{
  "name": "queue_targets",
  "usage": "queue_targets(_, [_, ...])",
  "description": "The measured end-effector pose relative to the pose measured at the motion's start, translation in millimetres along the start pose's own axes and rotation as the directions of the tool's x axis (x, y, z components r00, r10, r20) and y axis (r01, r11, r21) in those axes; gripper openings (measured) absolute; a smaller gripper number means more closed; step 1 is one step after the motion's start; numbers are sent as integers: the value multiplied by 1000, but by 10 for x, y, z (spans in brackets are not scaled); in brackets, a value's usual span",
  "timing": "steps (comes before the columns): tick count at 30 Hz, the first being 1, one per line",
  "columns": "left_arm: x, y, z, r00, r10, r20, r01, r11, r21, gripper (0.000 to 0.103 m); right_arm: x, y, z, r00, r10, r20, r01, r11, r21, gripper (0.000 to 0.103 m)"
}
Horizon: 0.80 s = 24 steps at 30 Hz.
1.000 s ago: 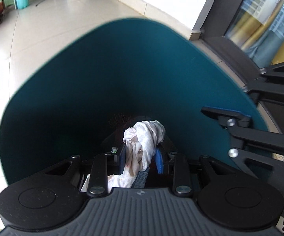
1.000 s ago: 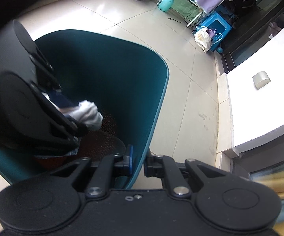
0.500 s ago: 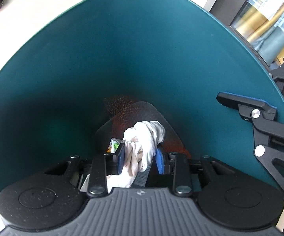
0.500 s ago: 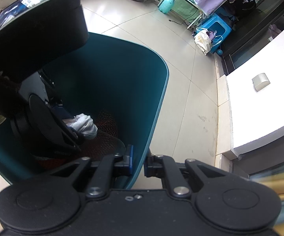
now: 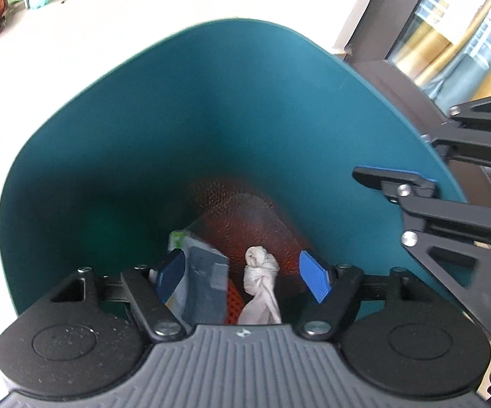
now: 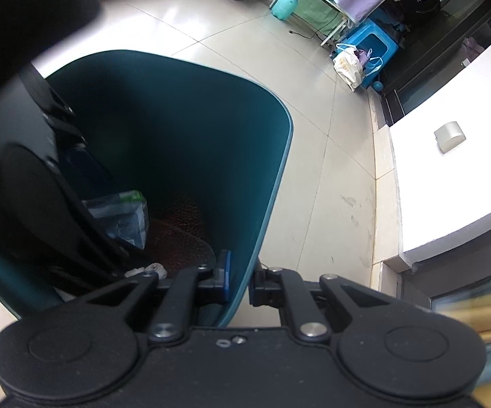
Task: Collect trash
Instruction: 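Carry the white cloth into the teal bin and open the left tool, then withdraw the open left tool from the bin to the grey cloth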
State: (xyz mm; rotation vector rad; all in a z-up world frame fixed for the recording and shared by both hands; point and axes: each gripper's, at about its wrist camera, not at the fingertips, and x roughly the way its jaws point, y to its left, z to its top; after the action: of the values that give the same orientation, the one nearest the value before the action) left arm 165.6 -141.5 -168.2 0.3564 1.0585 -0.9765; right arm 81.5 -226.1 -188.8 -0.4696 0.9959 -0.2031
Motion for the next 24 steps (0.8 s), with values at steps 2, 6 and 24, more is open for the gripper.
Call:
queue_targets(2, [-71,-3,-4,1000,3,15,-3,1000,9,74,19,1,7,1000,-2,-5,2,1000,3,8])
queue_targets(6, [-243,30,-22,999,5,44,-6,999,32,74,53,-15,24,1000,0,-16,1,1000,14,9])
queue_targets(24, [-1114,560,-331,985,103,141,-100,995,-27,74,163,-60,56,999,3,-34,-2,999,37,9])
